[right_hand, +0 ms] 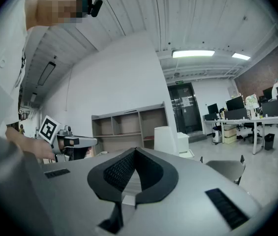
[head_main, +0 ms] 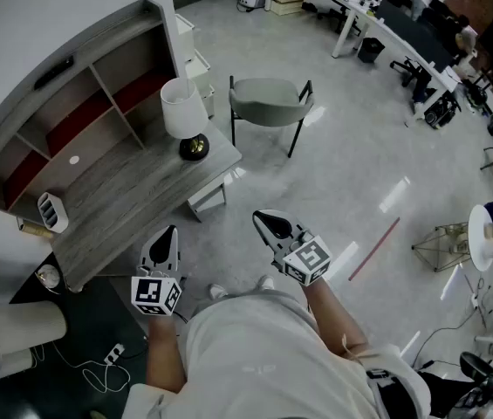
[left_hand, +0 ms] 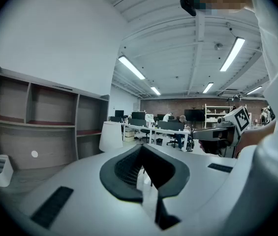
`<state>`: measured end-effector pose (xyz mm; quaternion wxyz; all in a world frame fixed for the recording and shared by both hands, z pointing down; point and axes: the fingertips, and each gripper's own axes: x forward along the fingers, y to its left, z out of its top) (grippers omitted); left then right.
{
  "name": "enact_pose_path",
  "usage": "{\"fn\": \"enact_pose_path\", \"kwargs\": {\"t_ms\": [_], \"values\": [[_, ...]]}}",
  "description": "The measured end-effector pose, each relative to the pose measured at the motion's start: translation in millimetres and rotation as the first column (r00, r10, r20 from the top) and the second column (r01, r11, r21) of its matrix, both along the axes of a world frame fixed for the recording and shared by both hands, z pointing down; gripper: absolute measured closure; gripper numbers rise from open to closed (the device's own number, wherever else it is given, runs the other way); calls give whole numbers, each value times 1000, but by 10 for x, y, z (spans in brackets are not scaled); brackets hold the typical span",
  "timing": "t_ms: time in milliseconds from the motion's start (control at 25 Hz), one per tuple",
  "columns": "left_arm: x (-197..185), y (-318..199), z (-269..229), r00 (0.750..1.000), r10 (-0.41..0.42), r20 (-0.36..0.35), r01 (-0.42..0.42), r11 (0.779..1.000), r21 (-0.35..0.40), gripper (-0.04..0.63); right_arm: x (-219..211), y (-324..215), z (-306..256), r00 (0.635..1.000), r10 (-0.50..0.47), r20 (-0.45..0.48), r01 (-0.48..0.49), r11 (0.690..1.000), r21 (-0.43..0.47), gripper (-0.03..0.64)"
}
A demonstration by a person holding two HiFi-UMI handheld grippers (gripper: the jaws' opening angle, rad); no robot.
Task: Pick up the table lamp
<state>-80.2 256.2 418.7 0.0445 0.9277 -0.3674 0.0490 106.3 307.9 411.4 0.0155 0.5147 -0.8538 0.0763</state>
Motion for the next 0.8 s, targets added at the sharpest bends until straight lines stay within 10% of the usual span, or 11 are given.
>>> {"fn": "enact_pose_path", "kwargs": {"t_ms": [800], "values": [[-1116, -249, 429, 999, -32, -18, 30, 996, -79, 580, -753, -478, 158, 997, 64, 51, -62, 997, -40, 589]]}}
